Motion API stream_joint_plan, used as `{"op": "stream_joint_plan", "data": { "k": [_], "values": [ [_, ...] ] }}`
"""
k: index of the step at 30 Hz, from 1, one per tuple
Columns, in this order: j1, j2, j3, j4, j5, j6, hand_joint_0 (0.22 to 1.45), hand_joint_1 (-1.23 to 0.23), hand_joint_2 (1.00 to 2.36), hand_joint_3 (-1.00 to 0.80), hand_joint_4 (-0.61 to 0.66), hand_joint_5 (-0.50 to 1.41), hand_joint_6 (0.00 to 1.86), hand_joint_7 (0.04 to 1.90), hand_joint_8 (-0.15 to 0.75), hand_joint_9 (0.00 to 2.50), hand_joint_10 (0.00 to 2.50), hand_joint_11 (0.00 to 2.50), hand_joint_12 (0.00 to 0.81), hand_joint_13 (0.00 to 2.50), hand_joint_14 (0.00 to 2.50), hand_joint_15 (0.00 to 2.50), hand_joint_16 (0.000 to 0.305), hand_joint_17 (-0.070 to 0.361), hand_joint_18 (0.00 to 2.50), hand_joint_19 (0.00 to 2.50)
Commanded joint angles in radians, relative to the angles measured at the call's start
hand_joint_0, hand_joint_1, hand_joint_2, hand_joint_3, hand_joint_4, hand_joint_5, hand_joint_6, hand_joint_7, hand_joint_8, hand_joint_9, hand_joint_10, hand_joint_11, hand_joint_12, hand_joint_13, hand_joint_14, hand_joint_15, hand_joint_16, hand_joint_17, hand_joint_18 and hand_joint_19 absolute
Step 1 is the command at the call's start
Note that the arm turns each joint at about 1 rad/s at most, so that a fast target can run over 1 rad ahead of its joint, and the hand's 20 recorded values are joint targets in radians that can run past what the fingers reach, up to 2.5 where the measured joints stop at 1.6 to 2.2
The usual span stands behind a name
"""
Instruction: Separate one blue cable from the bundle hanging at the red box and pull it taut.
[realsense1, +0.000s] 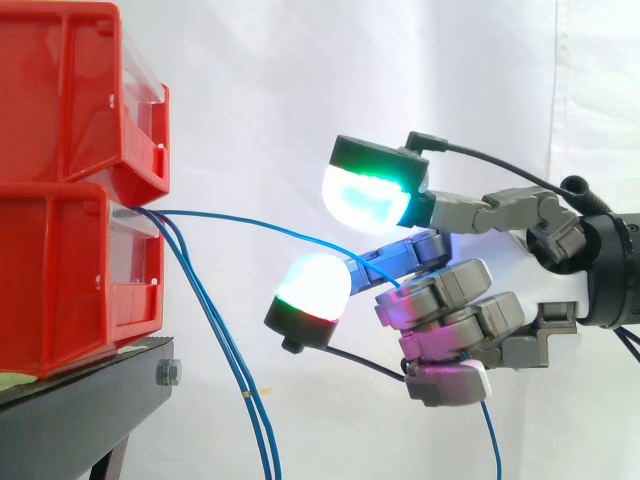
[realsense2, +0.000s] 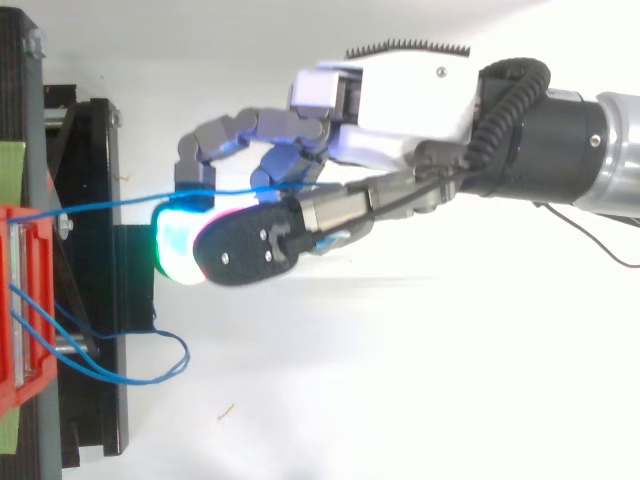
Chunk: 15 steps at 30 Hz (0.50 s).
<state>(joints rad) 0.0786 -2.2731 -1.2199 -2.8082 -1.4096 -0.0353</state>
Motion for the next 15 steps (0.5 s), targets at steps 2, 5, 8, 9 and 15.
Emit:
{"op": "stream_joint_plan", "data": {
  "k": [2,5,8,9,15],
  "values": [
    [-0.002,-0.002,0.0,0.012,0.074,0.083,0.67,-0.44,1.01,-0.29,0.25,-0.14,0.5,1.17,0.333,0.87,1.17,1.35,0.367,1.05,1.2,1.39,0.047,0.106,1.2,1.19],
    [0.0,-0.002,0.0,0.016,0.124,0.1,0.67,-0.46,1.01,-0.27,0.24,-0.13,0.5,1.17,0.339,0.88,1.15,1.37,0.371,1.05,1.19,1.39,0.047,0.105,1.2,1.2],
    [-0.002,-0.003,0.0,0.018,0.143,0.1,0.66,-0.46,1.01,-0.32,0.24,-0.13,0.5,1.17,0.337,0.88,1.1,1.4,0.372,1.06,1.19,1.4,0.047,0.106,1.21,1.2],
    [-0.002,-0.003,0.0,0.018,0.146,0.1,0.65,-0.46,1.01,-0.33,0.25,-0.13,0.5,1.17,0.33,0.88,1.1,1.41,0.372,1.06,1.19,1.4,0.047,0.107,1.21,1.2],
    [0.006,-0.005,-0.001,0.032,0.172,0.089,0.65,-0.43,1.01,-0.39,0.27,-0.13,0.5,1.18,0.337,0.89,1.11,1.4,0.365,1.1,1.19,1.38,0.046,0.104,1.25,1.2]
  ]
}}
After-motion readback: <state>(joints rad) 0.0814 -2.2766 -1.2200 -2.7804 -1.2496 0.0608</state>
